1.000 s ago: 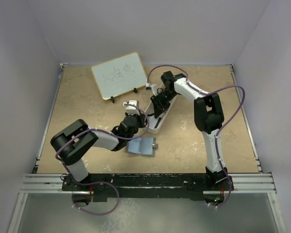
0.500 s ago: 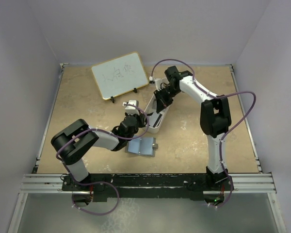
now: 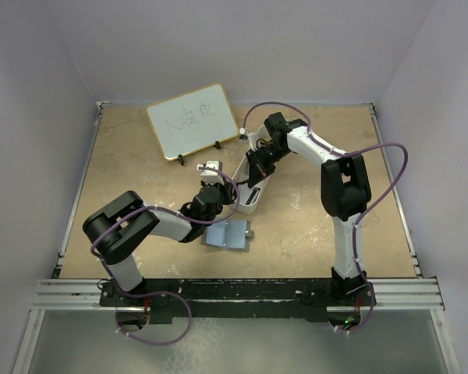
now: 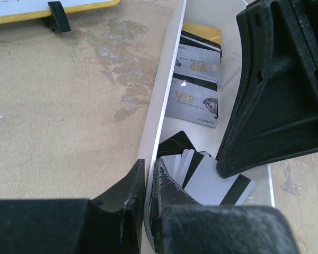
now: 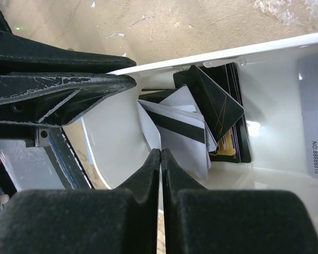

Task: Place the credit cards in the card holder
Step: Pick up the credit card from the storage box, then insert the credit card into the card holder.

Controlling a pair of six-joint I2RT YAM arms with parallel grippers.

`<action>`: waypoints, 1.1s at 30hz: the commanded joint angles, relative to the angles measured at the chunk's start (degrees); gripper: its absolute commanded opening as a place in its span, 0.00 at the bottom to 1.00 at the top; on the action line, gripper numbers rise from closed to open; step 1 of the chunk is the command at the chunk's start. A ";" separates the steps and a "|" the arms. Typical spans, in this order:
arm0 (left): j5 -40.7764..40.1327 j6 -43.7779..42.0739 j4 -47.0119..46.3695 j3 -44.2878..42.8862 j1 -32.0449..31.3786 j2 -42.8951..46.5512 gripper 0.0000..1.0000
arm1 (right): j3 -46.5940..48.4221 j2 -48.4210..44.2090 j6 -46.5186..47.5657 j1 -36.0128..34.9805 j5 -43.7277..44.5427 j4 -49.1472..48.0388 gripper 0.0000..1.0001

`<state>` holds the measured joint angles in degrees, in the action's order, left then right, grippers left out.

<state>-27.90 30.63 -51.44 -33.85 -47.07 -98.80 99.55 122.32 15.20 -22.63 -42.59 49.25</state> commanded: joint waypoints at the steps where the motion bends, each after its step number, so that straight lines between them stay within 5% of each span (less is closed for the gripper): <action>1: -3.03 0.79 -1.82 -0.92 0.49 -0.90 0.00 | -1.05 0.50 -0.45 -0.49 -6.16 2.06 0.03; 10: -2.51 1.01 -1.78 -1.29 0.49 -1.08 0.00 | -3.33 0.10 -0.87 -1.00 -4.95 1.64 0.12; 14: -2.55 1.03 -1.37 -1.40 0.49 -0.72 0.00 | -3.80 -1.42 -1.54 -1.08 -3.74 1.19 0.00; 18: -2.89 2.04 2.65 -2.52 0.53 1.66 0.00 | -2.83 -5.50 -4.25 -1.02 3.82 -0.38 0.00; 22: -3.52 3.75 13.67 -6.71 0.57 6.88 0.26 | -0.71 -9.44 -6.29 -0.66 11.31 0.95 0.00; 27: -3.88 7.21 25.51 -9.40 0.57 15.30 0.46 | -0.70 -14.70 -8.94 -0.66 15.58 1.22 0.00; 33: 5.13 8.73 35.09 -9.39 0.82 25.61 0.55 | -3.62 -21.63 -8.89 -0.75 13.68 -0.51 0.00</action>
<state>-29.04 37.43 -24.40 -41.58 -46.61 -79.29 96.99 105.91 7.11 -23.46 -28.16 48.93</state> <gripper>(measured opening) 0.547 0.005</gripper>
